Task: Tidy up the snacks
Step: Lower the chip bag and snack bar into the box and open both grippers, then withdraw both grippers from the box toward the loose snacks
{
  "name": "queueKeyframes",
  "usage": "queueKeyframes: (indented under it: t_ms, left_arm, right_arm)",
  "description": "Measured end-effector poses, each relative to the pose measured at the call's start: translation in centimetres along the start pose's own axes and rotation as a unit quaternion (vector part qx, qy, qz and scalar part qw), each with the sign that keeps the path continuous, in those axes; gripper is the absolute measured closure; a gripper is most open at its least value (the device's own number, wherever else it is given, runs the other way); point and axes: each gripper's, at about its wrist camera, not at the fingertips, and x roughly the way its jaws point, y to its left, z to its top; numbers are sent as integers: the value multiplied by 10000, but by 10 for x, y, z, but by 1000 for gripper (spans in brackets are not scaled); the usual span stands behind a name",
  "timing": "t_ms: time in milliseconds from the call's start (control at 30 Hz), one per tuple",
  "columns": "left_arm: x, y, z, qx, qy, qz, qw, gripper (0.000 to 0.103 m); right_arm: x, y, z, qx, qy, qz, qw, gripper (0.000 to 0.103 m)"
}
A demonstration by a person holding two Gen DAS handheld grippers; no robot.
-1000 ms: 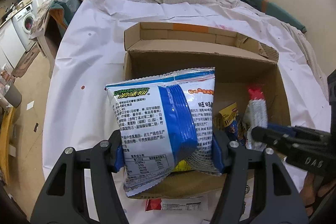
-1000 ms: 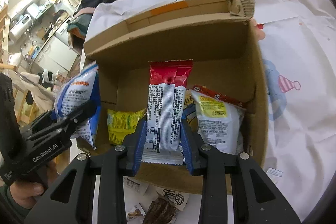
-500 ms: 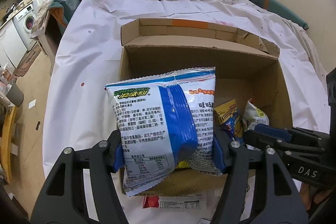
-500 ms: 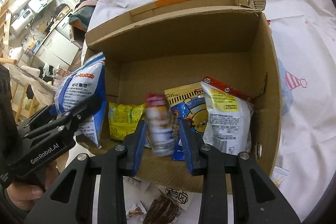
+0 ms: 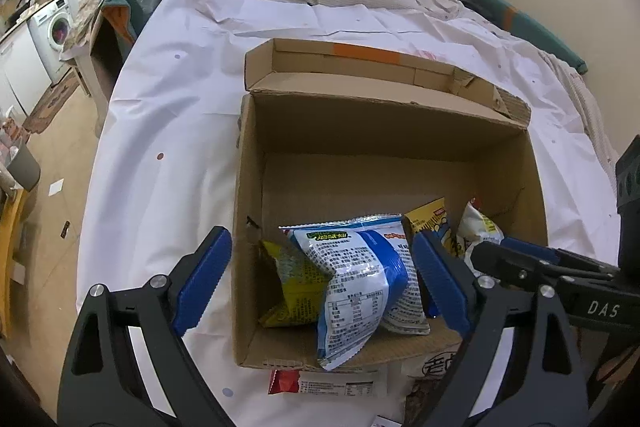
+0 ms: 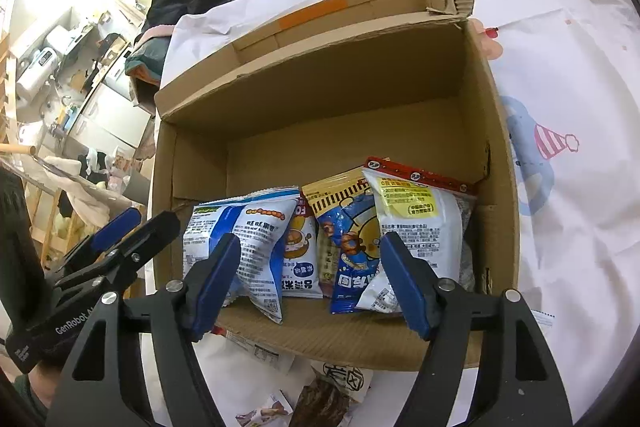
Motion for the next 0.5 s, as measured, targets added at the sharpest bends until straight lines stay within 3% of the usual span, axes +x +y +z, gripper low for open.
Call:
queueKeyframes:
  t_ms: [267, 500]
  left_arm:
    - [-7, 1, -2, 35, -214, 175, 9996, 13]
    - [-38, 7, 4, -167, -589, 7, 9981, 13]
  right_arm:
    - [-2, 5, 0, -129, 2, -17, 9999, 28]
    - [-24, 5, 2, -175, -291, -46, 9994, 28]
